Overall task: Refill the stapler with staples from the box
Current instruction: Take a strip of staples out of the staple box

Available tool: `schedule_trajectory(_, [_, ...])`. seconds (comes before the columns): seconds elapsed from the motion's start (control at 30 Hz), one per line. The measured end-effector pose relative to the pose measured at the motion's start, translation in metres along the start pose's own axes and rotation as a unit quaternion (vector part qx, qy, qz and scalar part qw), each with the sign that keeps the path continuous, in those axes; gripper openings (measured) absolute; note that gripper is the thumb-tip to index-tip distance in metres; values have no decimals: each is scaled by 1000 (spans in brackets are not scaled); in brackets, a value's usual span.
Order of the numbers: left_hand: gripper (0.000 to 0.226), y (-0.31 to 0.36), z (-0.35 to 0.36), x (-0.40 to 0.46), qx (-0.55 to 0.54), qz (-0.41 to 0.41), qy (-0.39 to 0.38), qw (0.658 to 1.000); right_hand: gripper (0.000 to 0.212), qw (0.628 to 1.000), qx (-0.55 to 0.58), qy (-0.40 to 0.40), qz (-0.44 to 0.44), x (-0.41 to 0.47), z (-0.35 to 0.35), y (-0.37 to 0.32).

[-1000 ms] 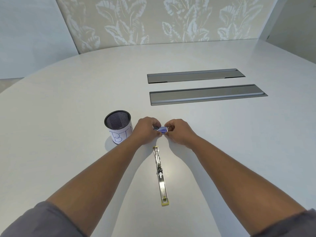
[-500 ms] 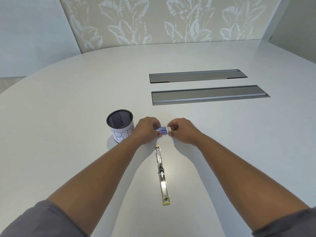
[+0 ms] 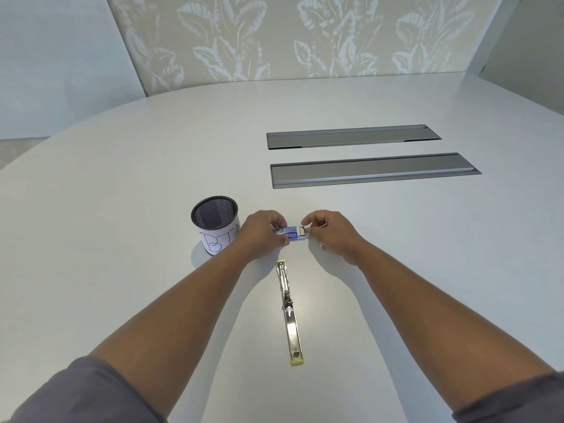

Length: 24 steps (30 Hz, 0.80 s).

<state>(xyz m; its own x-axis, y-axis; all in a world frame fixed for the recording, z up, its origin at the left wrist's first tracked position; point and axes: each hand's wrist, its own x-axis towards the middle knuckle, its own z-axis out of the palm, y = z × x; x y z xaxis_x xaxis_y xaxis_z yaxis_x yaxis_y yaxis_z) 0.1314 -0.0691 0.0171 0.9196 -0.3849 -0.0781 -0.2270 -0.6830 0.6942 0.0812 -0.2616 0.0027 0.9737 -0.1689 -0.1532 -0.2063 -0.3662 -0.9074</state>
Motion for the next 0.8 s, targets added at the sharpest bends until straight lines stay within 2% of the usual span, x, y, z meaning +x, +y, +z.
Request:
schedule_trajectory(0.27, [28,-1,0,0,1,2,-3,1000,8,999,-17,24,-18,0,4,0])
schedule_trajectory(0.8, [27,-3,1,1,-3,4,-3,1000,9,1000,-3,-6,12,4,2,-5])
